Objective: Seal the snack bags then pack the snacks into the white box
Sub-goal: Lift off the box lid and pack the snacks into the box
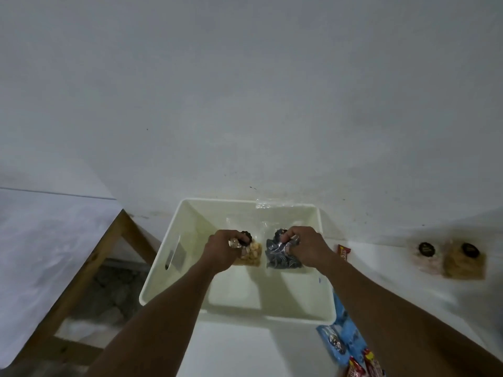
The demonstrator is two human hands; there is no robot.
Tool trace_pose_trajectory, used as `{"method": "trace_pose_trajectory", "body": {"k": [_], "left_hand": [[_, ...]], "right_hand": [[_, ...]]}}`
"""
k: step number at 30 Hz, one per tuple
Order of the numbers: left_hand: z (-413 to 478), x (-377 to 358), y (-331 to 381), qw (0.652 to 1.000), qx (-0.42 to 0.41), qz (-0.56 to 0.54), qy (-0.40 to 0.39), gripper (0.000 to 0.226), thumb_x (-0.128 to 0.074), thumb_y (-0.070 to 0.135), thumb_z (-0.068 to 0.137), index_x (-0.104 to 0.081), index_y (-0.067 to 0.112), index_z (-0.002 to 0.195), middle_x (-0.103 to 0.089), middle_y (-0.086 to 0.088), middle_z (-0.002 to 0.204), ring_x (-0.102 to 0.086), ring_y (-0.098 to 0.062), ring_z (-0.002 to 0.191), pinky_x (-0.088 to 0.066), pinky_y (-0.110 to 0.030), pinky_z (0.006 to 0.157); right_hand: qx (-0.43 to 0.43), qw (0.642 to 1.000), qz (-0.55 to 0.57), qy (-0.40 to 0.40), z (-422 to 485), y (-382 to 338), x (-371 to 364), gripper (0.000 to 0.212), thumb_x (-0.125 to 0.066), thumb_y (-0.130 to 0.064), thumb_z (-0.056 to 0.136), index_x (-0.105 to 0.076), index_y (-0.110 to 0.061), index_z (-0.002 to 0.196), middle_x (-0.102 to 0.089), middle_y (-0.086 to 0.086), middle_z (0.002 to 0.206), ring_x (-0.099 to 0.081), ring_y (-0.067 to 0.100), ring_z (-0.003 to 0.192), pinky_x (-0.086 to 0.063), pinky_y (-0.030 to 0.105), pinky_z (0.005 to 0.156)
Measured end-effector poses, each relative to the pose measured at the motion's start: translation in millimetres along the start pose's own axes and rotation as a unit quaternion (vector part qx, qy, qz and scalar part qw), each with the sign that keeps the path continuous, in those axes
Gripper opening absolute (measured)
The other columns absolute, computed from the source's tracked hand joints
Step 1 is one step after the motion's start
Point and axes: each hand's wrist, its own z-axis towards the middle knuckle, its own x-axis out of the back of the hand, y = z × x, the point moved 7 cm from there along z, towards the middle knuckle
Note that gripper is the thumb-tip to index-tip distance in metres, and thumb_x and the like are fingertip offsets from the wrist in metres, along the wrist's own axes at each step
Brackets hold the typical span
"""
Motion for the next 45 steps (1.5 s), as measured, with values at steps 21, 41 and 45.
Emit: {"method": "trace_pose_trajectory", "body": {"k": [21, 41, 45], "left_hand": [[14.4, -28.3, 29.3, 0.998, -0.013, 0.031, -0.050, 0.030, -0.068, 0.012, 0.082, -0.075, 0.027, 0.106, -0.072, 0.002, 0.109, -0.069, -0.020, 0.095, -0.056, -0.028, 0.078], [-23.4, -314.3, 263.8, 0.982, -0.118, -0.022, -0.146, 0.024, -0.083, 0.036, 0.075, -0.077, 0.030, 0.098, -0.064, 0.013, 0.111, -0.059, -0.004, 0.108, -0.048, -0.024, 0.089], [1.1, -377.5, 263.2, 0.982, -0.099, -0.044, -0.152, 0.036, -0.090, 0.026, 0.069, -0.078, 0.022, 0.103, -0.069, 0.012, 0.102, -0.058, 0.005, 0.099, -0.040, -0.014, 0.081]], "right_hand": [[-0.031, 0.999, -0.029, 0.031, -6.6, -13.1, 20.5, 0.020, -0.062, -0.012, 0.088, -0.067, -0.014, 0.107, -0.062, -0.001, 0.099, -0.060, 0.013, 0.088, -0.041, 0.008, 0.061], [-0.131, 0.981, 0.041, 0.136, -112.1, 269.8, 306.5, 0.015, -0.073, -0.013, 0.078, -0.072, -0.025, 0.087, -0.067, -0.002, 0.101, -0.062, 0.019, 0.101, -0.048, 0.034, 0.090], [-0.132, 0.977, 0.091, 0.142, -87.1, 327.3, 332.0, 0.020, -0.074, -0.007, 0.077, -0.072, -0.026, 0.085, -0.069, -0.001, 0.107, -0.061, 0.018, 0.102, -0.048, 0.030, 0.086]]}}
